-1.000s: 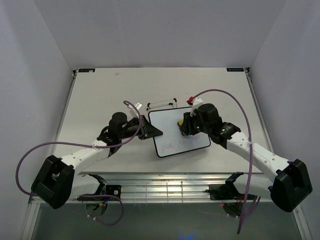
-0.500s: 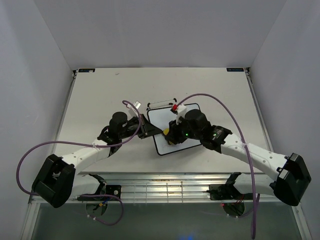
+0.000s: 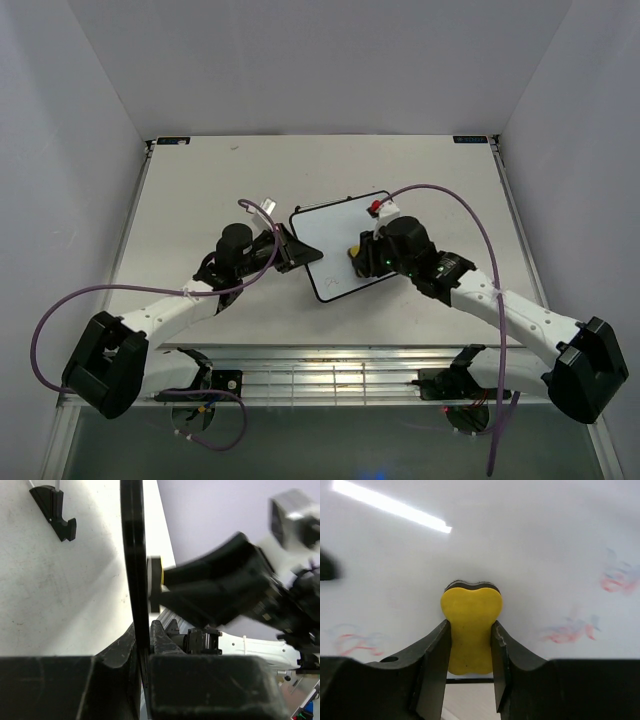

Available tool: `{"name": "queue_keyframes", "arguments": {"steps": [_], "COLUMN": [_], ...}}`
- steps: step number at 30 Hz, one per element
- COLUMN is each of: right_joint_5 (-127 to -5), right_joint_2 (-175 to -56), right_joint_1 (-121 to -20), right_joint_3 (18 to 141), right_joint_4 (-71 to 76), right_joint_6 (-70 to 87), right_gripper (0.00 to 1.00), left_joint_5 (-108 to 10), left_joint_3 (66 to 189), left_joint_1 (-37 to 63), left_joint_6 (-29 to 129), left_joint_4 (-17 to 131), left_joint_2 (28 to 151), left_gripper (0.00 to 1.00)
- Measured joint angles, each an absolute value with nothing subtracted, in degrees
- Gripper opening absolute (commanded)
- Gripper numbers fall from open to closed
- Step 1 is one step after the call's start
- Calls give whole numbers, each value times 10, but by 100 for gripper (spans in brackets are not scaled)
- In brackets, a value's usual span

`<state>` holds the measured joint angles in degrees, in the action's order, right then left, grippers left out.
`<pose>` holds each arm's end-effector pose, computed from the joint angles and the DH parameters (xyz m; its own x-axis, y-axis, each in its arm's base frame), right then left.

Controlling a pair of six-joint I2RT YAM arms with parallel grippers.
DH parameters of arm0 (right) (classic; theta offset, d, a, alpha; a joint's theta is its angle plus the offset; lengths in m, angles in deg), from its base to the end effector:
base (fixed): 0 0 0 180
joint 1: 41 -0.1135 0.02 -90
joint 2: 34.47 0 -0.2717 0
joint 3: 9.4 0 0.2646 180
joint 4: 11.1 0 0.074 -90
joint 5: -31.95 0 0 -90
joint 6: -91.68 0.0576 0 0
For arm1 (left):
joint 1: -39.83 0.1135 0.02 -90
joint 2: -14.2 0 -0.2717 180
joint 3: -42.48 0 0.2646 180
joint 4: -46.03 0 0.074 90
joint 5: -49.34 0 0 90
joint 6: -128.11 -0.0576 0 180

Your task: Erase the whiteboard

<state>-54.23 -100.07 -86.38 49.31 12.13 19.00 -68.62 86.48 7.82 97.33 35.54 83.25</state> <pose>0.2023 0.1996 0.2632 -0.5359 -0.1201 -0.8357 -0.5344 0.8146 0.2256 0.2260 -0.1731 0.2238 -0.8419 -0.3686 -0.3940 0.2534 0.3747 -0.8919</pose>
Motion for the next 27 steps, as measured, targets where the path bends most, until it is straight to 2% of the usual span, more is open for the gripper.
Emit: {"name": "queue_keyframes", "arguments": {"steps": [3, 6, 18, 22, 27], "right_joint_5": [-538, -558, -608, -609, -595], "right_joint_2": [-980, -976, -1058, -1053, -1033], "right_joint_1": [-803, -796, -1003, -1017, -987], "right_joint_3": [462, 459, 568, 571, 552], "right_joint_4": [135, 141, 94, 89, 91], "right_joint_6": [180, 171, 202, 211, 212], "right_gripper": [20, 19, 19, 19, 18], "left_joint_5": [-677, -676, -646, -646, -639], "left_joint_3": [865, 865, 860, 859, 859], "left_joint_1": [78, 78, 78, 78, 78], "left_joint_6": [975, 975, 980, 980, 983], "left_joint_4": [354, 354, 352, 340, 328], "left_joint_2": [825, 823, 819, 814, 814], "left_gripper": [0, 0, 0, 0, 0]}}
